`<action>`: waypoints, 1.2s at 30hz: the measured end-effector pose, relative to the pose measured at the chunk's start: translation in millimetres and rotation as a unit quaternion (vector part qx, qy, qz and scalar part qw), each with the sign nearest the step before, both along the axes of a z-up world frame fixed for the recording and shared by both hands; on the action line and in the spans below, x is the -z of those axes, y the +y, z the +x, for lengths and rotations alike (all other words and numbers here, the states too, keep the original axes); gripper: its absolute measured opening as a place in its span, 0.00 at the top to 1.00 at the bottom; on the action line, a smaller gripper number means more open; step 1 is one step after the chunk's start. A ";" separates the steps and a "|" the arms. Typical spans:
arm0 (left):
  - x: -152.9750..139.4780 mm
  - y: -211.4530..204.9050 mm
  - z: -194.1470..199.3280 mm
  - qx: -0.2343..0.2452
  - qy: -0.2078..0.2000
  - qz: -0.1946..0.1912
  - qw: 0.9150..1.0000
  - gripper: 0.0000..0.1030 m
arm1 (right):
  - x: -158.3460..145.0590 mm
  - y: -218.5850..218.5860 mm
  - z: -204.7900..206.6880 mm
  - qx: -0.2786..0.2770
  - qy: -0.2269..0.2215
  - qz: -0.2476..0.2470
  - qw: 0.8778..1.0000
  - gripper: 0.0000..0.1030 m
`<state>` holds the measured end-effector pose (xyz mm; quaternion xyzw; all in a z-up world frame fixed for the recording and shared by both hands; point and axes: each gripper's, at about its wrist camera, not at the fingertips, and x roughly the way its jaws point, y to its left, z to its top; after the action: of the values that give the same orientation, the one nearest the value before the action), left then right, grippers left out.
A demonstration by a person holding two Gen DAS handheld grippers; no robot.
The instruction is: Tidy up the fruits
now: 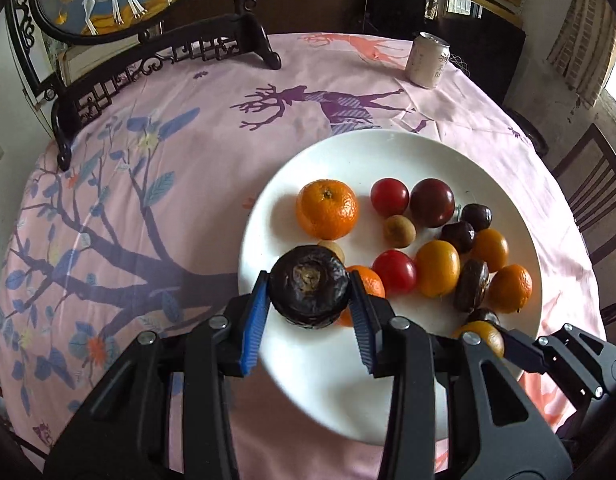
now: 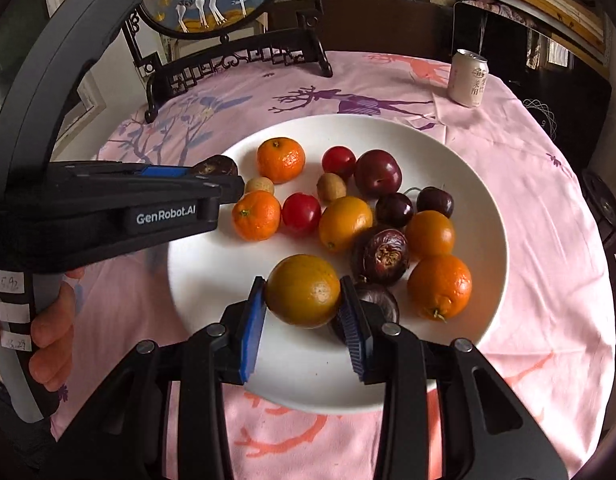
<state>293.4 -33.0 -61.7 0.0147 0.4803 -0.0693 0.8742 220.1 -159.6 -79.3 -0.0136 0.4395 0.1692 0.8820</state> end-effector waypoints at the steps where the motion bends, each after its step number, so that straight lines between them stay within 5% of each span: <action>1: 1.5 0.0 3.2 0.001 -0.001 -0.002 1.000 0.61 | 1.3 1.5 3.0 -0.003 -0.002 -0.002 1.000 0.64; 5: 4.7 0.6 11.5 0.001 -0.001 -0.007 1.000 0.60 | 7.4 5.5 13.2 -0.009 0.000 -0.008 1.000 0.64; 8: 1.7 2.2 12.2 -0.002 -0.004 -0.011 1.000 0.39 | 11.0 6.1 16.2 -0.008 -0.001 -0.005 1.000 0.61; 10: -5.2 4.8 6.3 -0.002 -0.009 -0.016 1.000 0.35 | 4.7 5.1 11.0 -0.006 -0.009 -0.002 1.000 0.40; 12: -16.2 7.8 -7.3 0.000 -0.020 -0.017 1.000 0.32 | -6.8 2.8 -2.1 0.002 -0.026 -0.010 1.000 0.30; 16: -39.7 15.7 -66.1 -0.007 -0.081 0.005 0.997 0.06 | -25.7 -9.0 -53.3 0.012 -0.064 -0.024 0.998 0.02; 20: -42.4 25.9 -138.1 -0.038 -0.136 0.035 0.989 0.02 | -16.5 -20.8 -110.2 0.059 -0.083 -0.070 0.992 0.01; 23: -34.3 32.0 -172.3 -0.058 -0.129 0.035 0.989 0.02 | -8.3 -31.1 -130.2 0.091 -0.062 -0.067 0.992 0.01; 26: -29.8 32.2 -194.7 -0.054 -0.112 0.018 0.992 0.02 | -10.5 -36.3 -142.6 0.100 -0.053 -0.047 0.992 0.01; 36: -49.4 15.9 -238.4 -0.037 -0.151 0.024 0.988 0.02 | -26.4 -31.5 -173.6 0.113 -0.078 -0.061 0.989 0.01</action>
<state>55.0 -17.1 -12.4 0.0280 0.3443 -0.0223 0.9382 46.5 -191.1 -52.9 -0.0308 0.3777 0.0395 0.9246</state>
